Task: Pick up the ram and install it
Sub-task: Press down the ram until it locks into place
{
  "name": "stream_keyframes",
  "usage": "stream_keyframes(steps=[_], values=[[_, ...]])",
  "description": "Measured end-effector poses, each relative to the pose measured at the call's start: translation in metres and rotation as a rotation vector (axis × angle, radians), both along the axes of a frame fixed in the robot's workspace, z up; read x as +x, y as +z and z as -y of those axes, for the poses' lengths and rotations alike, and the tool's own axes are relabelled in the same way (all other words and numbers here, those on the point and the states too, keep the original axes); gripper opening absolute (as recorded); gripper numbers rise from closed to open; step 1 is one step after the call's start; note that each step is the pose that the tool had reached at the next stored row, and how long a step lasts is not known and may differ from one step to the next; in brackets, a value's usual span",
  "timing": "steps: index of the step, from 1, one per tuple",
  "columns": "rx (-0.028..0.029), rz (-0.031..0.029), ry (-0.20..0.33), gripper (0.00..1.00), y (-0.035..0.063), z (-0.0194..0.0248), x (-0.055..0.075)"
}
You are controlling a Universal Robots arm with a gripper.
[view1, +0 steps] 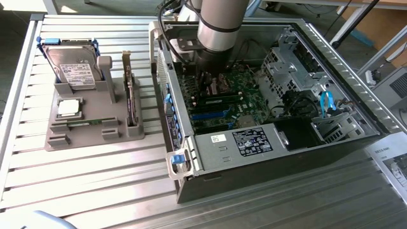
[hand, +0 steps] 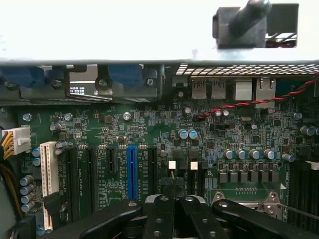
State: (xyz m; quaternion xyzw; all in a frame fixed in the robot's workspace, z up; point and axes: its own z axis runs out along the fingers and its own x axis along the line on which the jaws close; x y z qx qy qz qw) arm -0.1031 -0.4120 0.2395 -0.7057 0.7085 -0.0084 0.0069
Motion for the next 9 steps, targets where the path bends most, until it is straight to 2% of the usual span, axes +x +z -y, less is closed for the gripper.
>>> stream_keyframes(steps=[9], values=[[0.0006,0.0001,0.000,0.10,-0.0027,0.0000,0.0000]])
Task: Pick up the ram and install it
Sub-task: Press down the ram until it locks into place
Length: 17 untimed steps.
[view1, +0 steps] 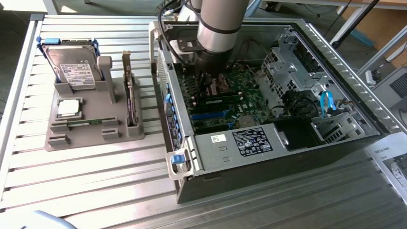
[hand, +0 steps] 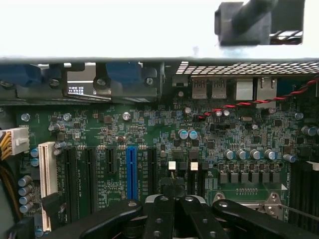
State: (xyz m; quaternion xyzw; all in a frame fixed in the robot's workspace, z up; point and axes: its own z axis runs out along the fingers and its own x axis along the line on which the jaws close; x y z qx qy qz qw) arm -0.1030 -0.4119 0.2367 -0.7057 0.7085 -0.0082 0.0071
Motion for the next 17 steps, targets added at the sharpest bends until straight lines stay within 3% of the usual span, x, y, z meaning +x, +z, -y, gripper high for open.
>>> stream_keyframes(steps=[17], values=[[-0.0003,-0.0002,0.000,0.10,-0.0038,0.0001,0.0000]])
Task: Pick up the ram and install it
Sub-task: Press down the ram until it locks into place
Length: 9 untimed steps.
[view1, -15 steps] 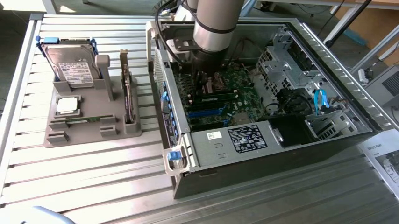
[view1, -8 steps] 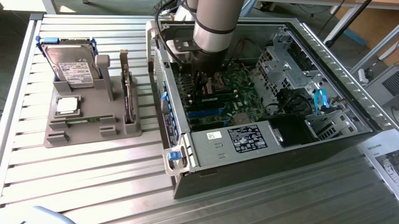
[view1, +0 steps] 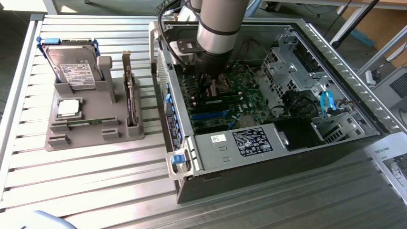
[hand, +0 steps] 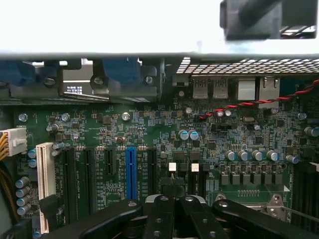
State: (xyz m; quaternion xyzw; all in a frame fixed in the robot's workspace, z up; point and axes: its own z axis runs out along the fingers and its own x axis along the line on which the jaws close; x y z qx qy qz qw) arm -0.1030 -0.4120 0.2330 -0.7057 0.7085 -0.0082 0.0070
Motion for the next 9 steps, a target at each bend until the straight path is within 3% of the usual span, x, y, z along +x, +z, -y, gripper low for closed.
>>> stream_keyframes(steps=[9], values=[[0.0001,0.0001,0.000,0.10,-0.0024,0.0000,0.0000]])
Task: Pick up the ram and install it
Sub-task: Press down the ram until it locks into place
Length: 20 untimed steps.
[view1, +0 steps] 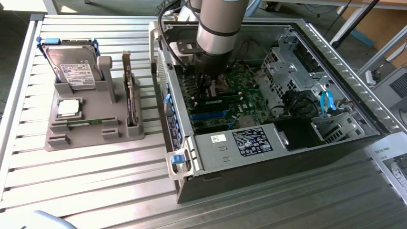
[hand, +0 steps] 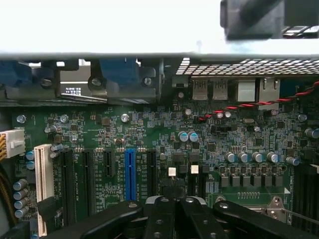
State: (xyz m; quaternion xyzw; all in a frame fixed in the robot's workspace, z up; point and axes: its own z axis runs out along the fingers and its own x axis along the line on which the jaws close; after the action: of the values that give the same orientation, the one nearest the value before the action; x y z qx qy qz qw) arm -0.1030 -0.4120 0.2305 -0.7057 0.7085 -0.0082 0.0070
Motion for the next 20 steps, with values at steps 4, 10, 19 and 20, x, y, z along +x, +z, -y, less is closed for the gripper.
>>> stream_keyframes(steps=[4,10,19,20], values=[[0.0002,0.0001,0.000,0.10,-0.0004,0.0000,0.000],[-0.0008,-0.0019,0.000,0.10,0.0158,0.0000,0.000],[-0.0030,-0.0030,0.000,0.10,0.0353,0.0000,0.000],[-0.0033,-0.0031,0.000,0.10,0.0373,0.0000,0.000]])
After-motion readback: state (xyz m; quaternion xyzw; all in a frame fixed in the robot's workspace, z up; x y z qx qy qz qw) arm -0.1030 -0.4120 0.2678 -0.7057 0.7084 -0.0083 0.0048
